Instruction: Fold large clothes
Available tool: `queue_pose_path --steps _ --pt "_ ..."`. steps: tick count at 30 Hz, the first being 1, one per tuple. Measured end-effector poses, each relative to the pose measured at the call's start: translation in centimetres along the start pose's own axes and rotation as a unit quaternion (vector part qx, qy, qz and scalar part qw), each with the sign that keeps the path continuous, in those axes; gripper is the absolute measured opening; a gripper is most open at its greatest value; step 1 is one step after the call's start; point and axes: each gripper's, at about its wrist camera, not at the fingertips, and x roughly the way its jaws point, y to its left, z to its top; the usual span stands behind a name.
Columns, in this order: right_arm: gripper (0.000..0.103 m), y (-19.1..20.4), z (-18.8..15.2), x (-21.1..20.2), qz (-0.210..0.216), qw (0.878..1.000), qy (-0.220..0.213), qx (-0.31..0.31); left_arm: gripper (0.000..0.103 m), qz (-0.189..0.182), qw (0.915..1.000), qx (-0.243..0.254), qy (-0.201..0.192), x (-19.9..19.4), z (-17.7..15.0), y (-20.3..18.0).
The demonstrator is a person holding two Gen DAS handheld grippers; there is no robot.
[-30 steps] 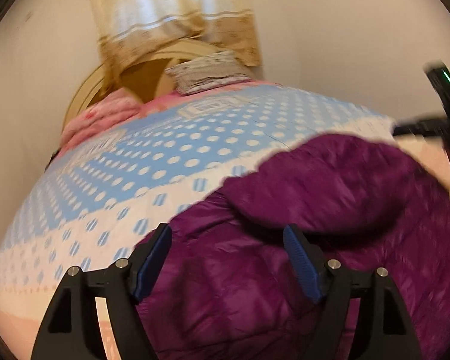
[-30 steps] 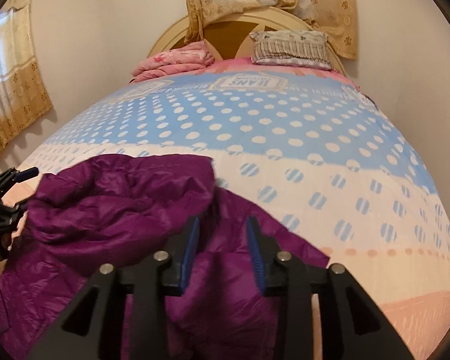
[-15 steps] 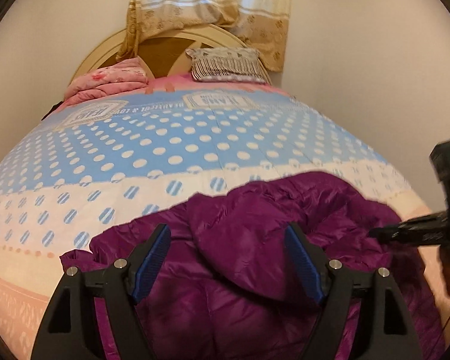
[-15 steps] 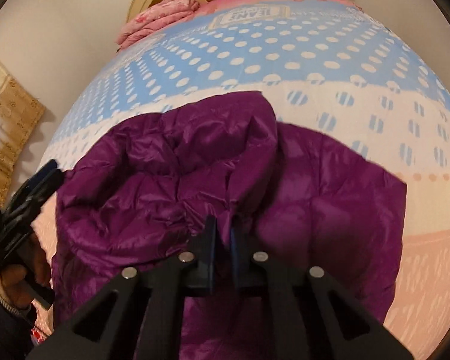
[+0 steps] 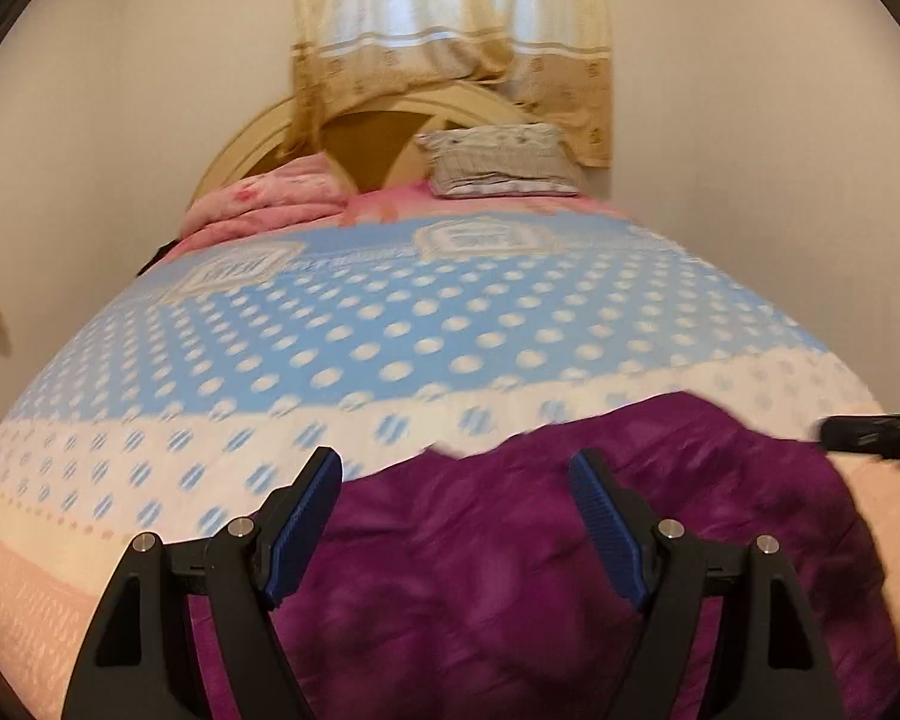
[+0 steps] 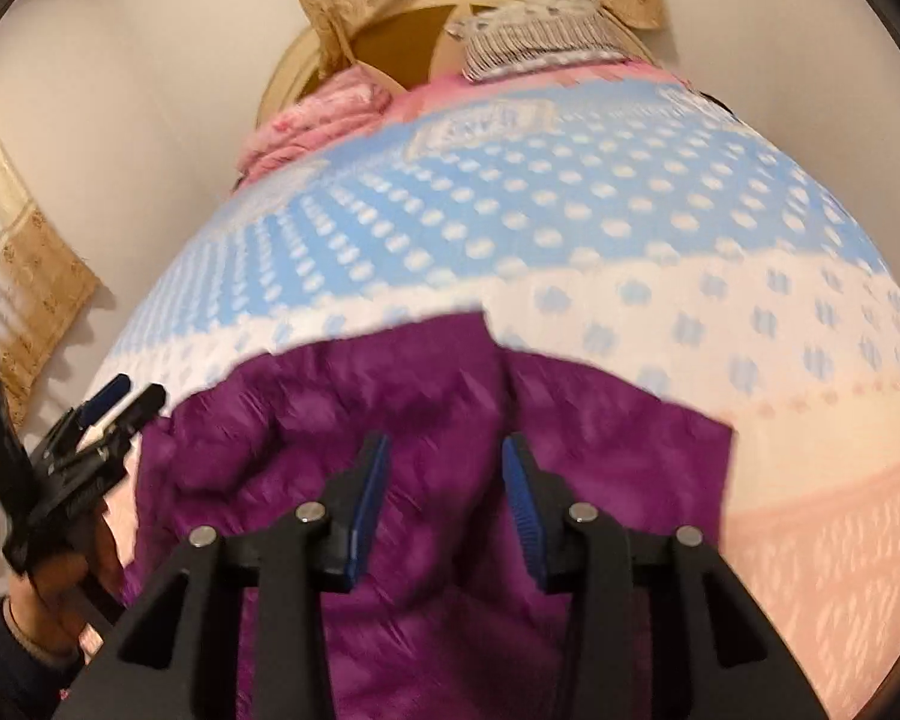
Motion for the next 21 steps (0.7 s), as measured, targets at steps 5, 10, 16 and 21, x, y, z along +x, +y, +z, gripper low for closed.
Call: queue_pose_path --steps 5,10,16,21 --pt "0.042 0.8 -1.8 5.1 -0.017 0.997 0.072 -0.004 0.079 0.003 0.9964 0.051 0.068 3.8 -2.6 -3.3" --pt "0.039 2.5 -6.0 5.7 -0.007 0.992 0.102 -0.070 0.080 0.003 0.9911 0.067 0.115 5.4 -7.3 -1.7" --pt "0.039 3.0 -8.6 5.8 -0.027 0.993 0.057 -0.099 0.084 -0.016 0.9911 0.030 0.128 6.4 -8.1 -0.7" --pt "0.039 3.2 -9.1 5.8 -0.033 0.994 0.033 -0.101 0.085 -0.006 0.9913 0.033 0.127 6.8 -8.4 -1.1"
